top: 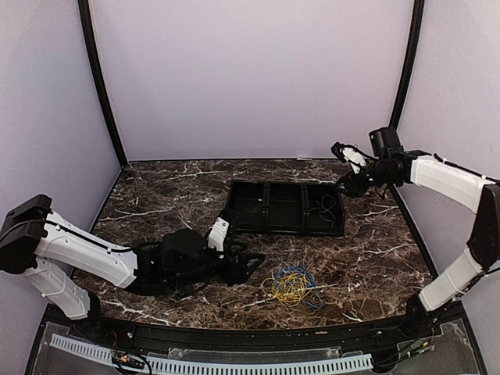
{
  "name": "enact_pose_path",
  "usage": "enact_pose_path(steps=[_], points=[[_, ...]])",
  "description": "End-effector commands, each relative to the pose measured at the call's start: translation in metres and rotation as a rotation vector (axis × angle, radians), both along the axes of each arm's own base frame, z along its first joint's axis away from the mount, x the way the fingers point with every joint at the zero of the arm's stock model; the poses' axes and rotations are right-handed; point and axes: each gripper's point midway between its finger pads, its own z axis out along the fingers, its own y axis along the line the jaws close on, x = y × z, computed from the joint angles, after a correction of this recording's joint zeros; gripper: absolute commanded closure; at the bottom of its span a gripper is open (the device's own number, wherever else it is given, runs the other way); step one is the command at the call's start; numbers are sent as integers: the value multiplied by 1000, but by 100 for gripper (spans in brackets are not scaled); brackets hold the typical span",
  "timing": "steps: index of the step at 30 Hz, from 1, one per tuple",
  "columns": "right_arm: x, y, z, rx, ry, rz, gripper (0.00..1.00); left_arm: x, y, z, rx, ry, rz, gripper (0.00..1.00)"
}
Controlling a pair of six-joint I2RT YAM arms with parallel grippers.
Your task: Untangle the cables
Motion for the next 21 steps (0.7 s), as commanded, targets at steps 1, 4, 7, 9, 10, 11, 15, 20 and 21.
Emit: enact_pose_path(steps=[1,4,7,9,10,11,15,20,21], points=[[-31,6,35,50,-47,65,53,-1,10,2,40,-7,19,32],[-68,20,37,96,-41,195,54,-3,7,-7,87,-11,-5,32],[-107,36,32,117,-27,342,55,-10,-4,-13,128,-18,-77,34],[-131,44,23,110,6,428,56,-16,-12,-15,157,-21,-130,34],[-140,47,18,101,26,455,57,-19,-14,-18,176,-19,-157,34],[-149,50,12,94,50,476,57,-20,-17,-17,179,-19,-166,34],[-179,58,-7,68,100,560,59,-24,-26,-24,178,-26,-212,42],[-203,73,-16,59,124,670,61,-37,-35,-44,194,36,-290,51],[-208,77,-18,58,136,691,62,-44,-38,-44,175,49,-327,52]])
